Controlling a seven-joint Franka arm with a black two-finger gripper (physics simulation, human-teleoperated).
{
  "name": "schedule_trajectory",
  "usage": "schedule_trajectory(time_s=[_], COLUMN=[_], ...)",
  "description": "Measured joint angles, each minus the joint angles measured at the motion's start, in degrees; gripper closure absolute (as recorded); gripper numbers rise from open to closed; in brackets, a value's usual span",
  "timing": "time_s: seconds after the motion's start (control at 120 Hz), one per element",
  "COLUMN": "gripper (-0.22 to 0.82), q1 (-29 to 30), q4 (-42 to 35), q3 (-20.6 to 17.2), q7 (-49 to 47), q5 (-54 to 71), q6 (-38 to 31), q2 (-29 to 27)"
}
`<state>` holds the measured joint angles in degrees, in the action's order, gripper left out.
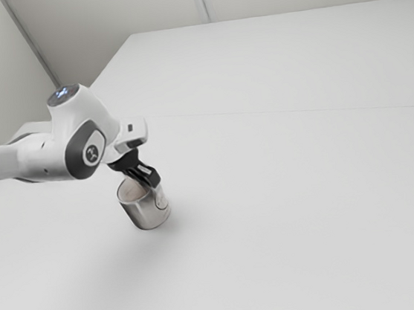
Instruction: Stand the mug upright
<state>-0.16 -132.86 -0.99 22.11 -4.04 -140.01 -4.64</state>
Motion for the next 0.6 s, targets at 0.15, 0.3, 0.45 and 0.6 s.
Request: schedule_trajectory(time_s=[0.15, 0.3, 0.45, 0.6], gripper=[0.17, 0.08, 0.04, 0.02], q1=[-0.5, -0.6, -1.9, -2.3], q4=[3.1, 20.4, 31.9, 34.1], q3=[-1.6, -1.6, 0.0, 1.3], q7=[-1.5, -3.4, -5.4, -7.2], q5=[-0.1, 0.0, 0.4, 0.7], q6=[3.1, 16.0, 28.0, 35.3], q2=[-3.5, 2.7, 8.9, 10.1])
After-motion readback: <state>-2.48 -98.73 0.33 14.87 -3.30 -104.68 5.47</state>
